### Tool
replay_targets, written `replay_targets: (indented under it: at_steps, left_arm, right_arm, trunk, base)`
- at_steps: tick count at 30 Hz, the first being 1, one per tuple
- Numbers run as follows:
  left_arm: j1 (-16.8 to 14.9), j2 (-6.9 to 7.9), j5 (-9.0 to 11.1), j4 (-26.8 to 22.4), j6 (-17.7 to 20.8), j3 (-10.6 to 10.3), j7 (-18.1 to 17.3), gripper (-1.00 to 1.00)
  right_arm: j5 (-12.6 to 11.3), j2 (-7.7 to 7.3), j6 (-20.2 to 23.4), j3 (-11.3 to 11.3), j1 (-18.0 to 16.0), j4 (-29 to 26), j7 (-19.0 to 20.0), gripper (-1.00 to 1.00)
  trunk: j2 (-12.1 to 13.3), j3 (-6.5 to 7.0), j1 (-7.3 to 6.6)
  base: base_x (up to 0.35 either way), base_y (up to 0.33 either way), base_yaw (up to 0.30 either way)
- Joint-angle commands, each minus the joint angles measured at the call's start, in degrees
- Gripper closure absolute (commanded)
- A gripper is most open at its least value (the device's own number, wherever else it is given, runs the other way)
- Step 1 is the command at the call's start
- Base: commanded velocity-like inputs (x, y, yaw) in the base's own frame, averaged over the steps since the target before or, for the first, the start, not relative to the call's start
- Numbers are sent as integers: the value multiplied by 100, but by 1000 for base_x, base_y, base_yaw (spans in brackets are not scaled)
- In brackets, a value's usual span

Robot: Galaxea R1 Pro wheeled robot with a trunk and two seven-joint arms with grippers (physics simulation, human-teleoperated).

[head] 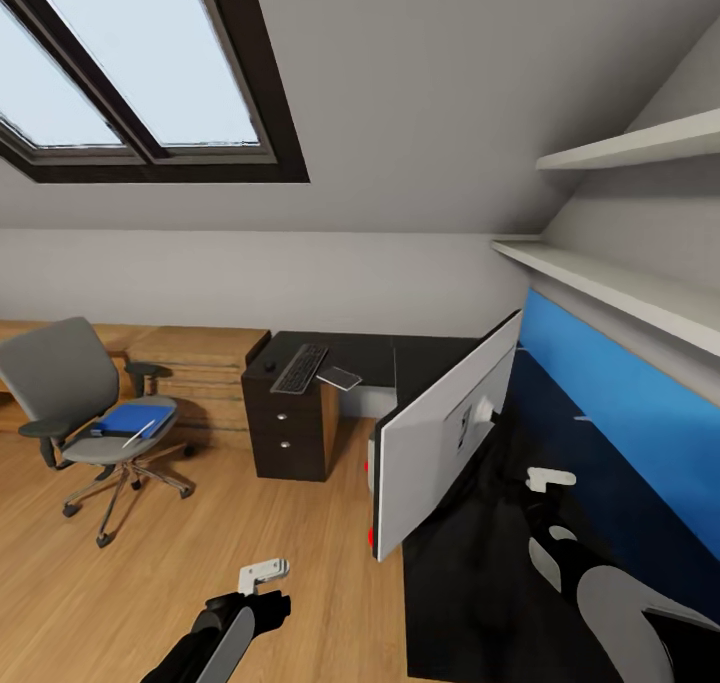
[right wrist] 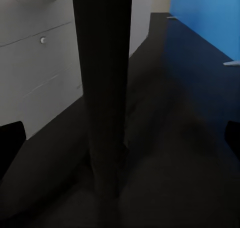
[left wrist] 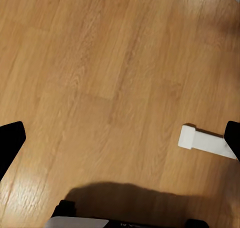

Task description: In the bedroom, organize the workspace by keeping the computer under the desk, ensuring the monitor is on the desk, placing the keyboard on the desk next to the monitor, placing the mouse on the desk next to the keyboard, moving the folder from the swivel chair onto the desk next to the mouse, stacking the notebook on top of the folder with the pen on top of the notebook, and positioning the swivel chair next to the desk.

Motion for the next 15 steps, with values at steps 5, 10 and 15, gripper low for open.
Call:
replay_targets:
  at_steps: [5,10,15]
  left_arm:
    - [-3,1,56,-6,8,-27,58,-100]
    - [-3,0,60,-10,6,-31,58,-100]
    - [-3,-4,64,-8,1,-33,58,-100]
  right_arm:
    - [48,0,-17,-21,-5,8,-24,-100]
    - [43,0,-17,-21,-5,8,-26,-100]
    - [41,0,-17,-21,-5,8,-30,-100]
  trunk:
    - [-7,-6,5]
    - [-7,-6,5]
    - [-7,-6,5]
  base:
    - [107,0,0]
    - [37,0,0]
    - [196,0,0]
